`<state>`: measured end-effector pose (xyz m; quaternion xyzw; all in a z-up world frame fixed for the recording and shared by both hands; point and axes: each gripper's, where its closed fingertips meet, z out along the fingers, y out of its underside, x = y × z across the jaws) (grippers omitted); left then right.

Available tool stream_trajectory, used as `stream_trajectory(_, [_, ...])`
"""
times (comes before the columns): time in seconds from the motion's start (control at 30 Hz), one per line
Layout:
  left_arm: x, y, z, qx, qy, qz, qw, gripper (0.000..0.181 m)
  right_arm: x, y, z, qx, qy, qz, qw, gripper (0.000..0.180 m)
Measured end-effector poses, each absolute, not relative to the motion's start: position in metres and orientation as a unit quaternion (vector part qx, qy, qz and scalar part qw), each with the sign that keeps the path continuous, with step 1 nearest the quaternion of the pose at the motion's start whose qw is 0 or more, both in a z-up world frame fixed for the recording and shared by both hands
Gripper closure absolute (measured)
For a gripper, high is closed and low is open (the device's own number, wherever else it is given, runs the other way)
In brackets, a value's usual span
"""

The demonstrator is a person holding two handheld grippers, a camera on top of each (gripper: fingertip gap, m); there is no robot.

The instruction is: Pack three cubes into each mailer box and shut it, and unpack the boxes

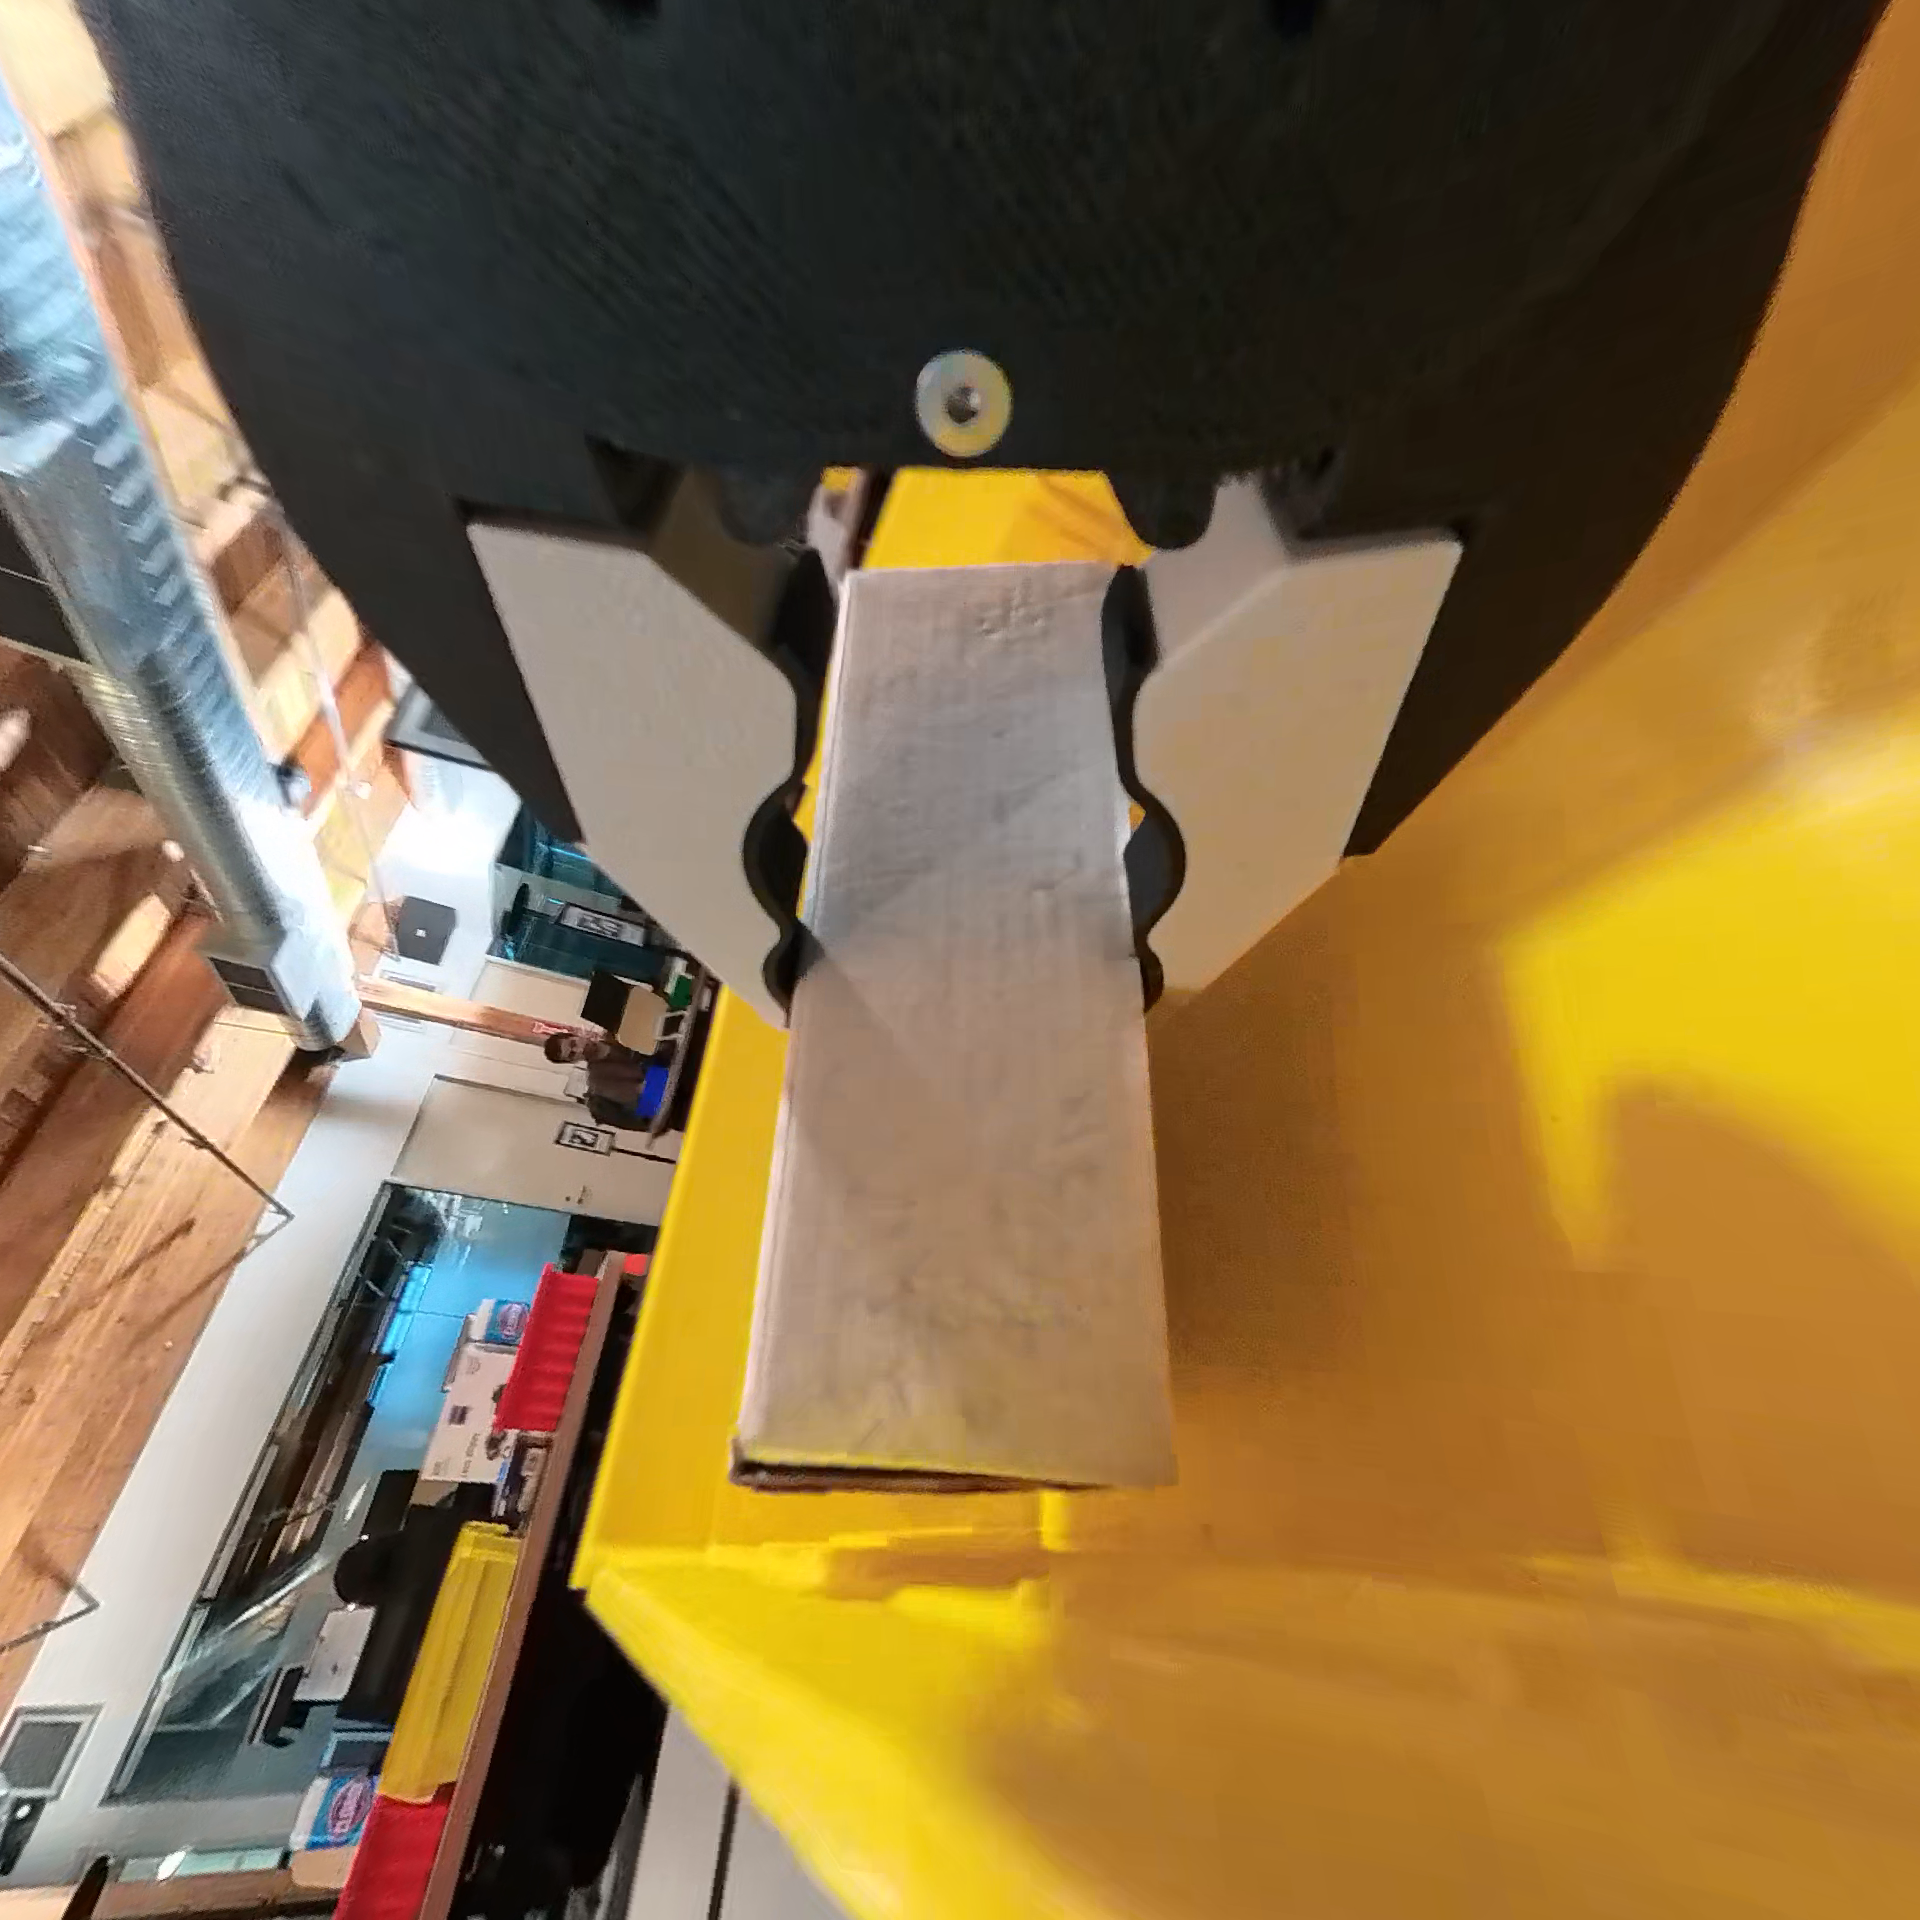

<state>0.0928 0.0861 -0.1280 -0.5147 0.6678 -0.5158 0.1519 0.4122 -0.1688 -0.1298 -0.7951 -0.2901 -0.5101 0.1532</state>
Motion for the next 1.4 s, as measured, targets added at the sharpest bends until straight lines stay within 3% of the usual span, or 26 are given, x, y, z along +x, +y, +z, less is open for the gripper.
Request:
stream_trajectory(0.2, [0.092, 0.076, -0.135, -0.51, 0.678, -0.509, 0.147, 0.069, 0.419, -0.173, -0.141, -0.82, -0.255, -0.477, 0.186, 0.119])
stream_trajectory(0.4, [0.09, 0.07, -0.137, -0.506, 0.683, -0.508, 0.141, 0.07, 0.404, -0.193, -0.147, -0.892, -0.17, -0.379, 0.176, 0.086])
stream_trajectory(0.5, [0.088, 0.07, -0.136, -0.504, 0.687, -0.504, 0.144, 0.07, 0.391, -0.206, -0.136, -0.905, -0.132, -0.36, 0.183, 0.087])
stream_trajectory(0.6, [0.088, 0.07, -0.132, -0.503, 0.682, -0.51, 0.145, 0.071, 0.374, -0.212, -0.129, -0.909, -0.113, -0.349, 0.198, 0.102])
stream_trajectory(0.73, [0.09, 0.066, -0.131, -0.503, 0.679, -0.516, 0.141, 0.071, 0.337, -0.214, -0.148, -0.939, -0.134, -0.244, 0.2, 0.163])
stream_trajectory(1.03, [0.085, 0.047, -0.128, -0.494, 0.687, -0.515, 0.138, 0.076, 0.363, -0.208, -0.166, -0.948, -0.068, -0.222, 0.217, 0.148])
stream_trajectory(1.17, [0.072, 0.033, -0.127, -0.478, 0.701, -0.518, 0.109, 0.083, 0.334, -0.207, -0.132, -0.945, -0.031, -0.194, 0.263, 0.148])
stream_trajectory(1.23, [0.063, 0.027, -0.13, -0.463, 0.719, -0.509, 0.098, 0.083, 0.298, -0.195, -0.092, -0.936, -0.034, -0.168, 0.308, 0.141])
stream_trajectory(1.4, [0.058, 0.032, -0.13, -0.457, 0.746, -0.47, 0.119, 0.07, 0.202, -0.146, 0.015, -0.861, -0.105, -0.152, 0.473, 0.143])
